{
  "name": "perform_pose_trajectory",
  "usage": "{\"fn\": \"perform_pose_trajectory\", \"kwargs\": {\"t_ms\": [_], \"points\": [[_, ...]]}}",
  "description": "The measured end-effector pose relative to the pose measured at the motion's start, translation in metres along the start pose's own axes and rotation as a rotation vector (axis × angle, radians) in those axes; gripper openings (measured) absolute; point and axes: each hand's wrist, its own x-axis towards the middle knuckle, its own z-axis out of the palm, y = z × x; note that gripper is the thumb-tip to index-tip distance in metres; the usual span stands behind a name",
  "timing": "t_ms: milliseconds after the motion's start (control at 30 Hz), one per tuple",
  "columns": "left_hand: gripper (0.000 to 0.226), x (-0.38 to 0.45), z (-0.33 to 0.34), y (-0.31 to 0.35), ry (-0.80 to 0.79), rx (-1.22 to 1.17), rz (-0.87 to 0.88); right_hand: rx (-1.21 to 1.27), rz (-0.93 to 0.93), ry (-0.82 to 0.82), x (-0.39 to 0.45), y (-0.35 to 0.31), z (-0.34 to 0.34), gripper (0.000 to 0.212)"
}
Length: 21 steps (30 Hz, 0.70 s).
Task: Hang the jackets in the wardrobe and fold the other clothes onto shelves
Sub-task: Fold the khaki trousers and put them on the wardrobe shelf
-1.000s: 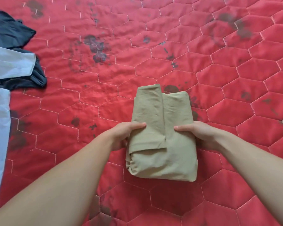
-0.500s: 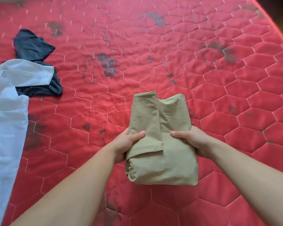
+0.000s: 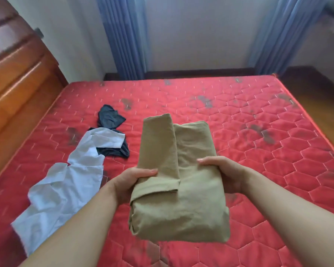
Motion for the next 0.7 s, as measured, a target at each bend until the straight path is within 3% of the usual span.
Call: {"fn": "perform_pose_trajectory", "kwargs": {"t_ms": [167, 333, 400, 433, 500, 700], "points": [[0.043, -0.091, -0.003, 0.037, 0.157, -0.012, 0.134, -0.161, 0.000, -0.094, -0.035, -0.045, 0.071, 0.029], [0.017, -0.201, 0.013, 0.048, 0.320, -0.108, 0.264, -0.306, -0.109, -0.217, -0.073, -0.084, 0.150, 0.039], [0.038, -0.245, 0.017, 0.040, 0.410, -0.134, 0.345, -0.386, -0.122, -0.303, -0.085, -0.091, 0.184, 0.047], [0.043, -0.268, 0.019, 0.034, 0.450, -0.157, 0.371, -0.420, -0.116, -0.354, -0.091, -0.091, 0.203, 0.049], [0.033, -0.317, 0.024, 0.018, 0.515, -0.220, 0.434, -0.483, -0.110, -0.448, -0.103, -0.084, 0.245, 0.052], [0.020, -0.474, 0.038, -0.058, 0.816, -0.351, 0.605, -0.690, -0.040, -0.738, -0.144, -0.025, 0.385, 0.089]]}}
